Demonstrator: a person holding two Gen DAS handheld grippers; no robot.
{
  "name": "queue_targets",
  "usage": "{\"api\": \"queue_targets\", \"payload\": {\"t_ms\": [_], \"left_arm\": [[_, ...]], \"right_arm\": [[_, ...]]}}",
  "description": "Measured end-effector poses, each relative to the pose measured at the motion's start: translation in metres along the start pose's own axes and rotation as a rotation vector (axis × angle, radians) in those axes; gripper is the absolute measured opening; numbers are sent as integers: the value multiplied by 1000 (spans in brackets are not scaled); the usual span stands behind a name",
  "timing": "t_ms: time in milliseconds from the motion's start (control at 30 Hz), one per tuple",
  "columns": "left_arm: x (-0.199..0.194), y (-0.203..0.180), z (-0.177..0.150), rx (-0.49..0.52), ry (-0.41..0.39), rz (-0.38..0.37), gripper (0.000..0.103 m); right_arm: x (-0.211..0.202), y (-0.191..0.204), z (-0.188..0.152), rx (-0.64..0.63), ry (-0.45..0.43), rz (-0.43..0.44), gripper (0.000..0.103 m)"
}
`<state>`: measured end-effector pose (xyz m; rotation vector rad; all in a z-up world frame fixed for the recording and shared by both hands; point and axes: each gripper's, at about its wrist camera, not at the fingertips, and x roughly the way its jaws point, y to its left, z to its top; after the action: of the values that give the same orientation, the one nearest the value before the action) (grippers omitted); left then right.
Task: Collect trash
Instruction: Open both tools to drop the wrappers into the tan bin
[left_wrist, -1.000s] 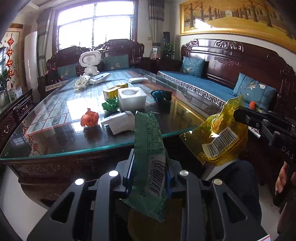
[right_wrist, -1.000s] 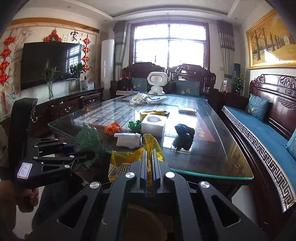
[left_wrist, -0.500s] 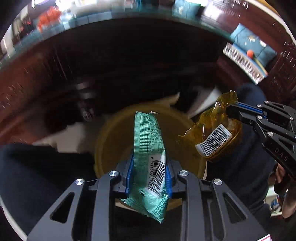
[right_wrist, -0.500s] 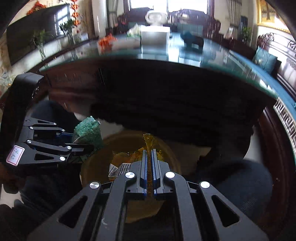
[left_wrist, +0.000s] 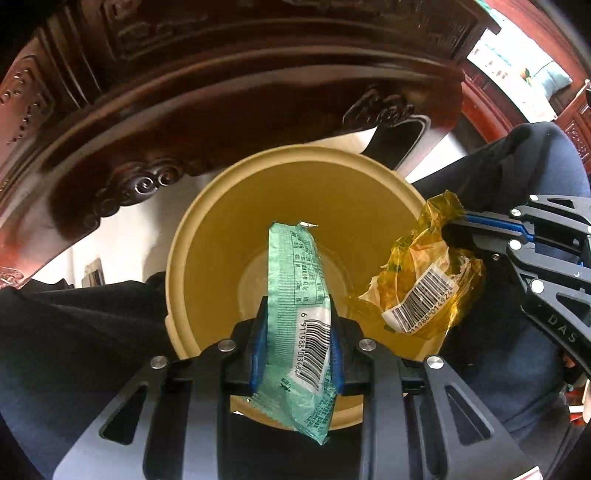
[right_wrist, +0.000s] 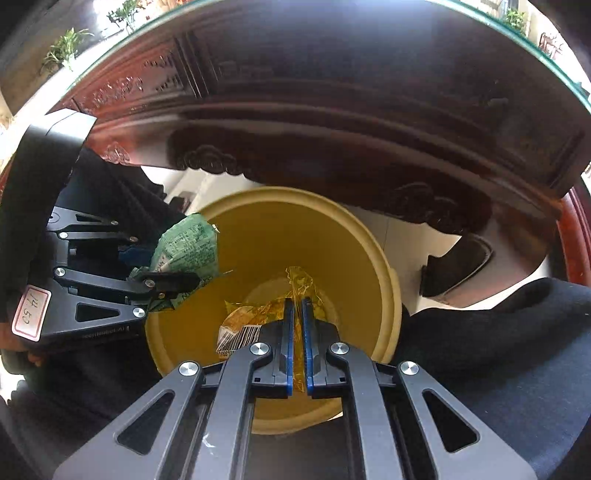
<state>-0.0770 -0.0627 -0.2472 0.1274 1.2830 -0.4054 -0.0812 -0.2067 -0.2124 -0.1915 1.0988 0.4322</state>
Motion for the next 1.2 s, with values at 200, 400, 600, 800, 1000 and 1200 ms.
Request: {"api": "queue_targets", "payload": {"t_ms": [200, 400, 600, 800, 1000, 1200], "left_arm": [[12, 0, 5, -3, 36, -45, 46], [7, -4, 9, 13, 24, -31, 84], [3, -4, 8, 10, 33, -9, 85], [-10, -1, 8, 27, 7, 72, 85], [-24, 11, 11, 36, -24, 140, 86], [-25, 13, 11, 27, -37, 155, 86]], "right_arm": [[7, -3, 2, 5, 18, 12, 5], [9, -6, 4, 11, 25, 12, 5], [11, -4, 4, 0, 35, 9, 5], [13, 0, 5, -19, 44, 7, 5], [12, 8, 8, -49, 41, 34, 13], [9, 10, 7, -56, 30, 24, 32]]}}
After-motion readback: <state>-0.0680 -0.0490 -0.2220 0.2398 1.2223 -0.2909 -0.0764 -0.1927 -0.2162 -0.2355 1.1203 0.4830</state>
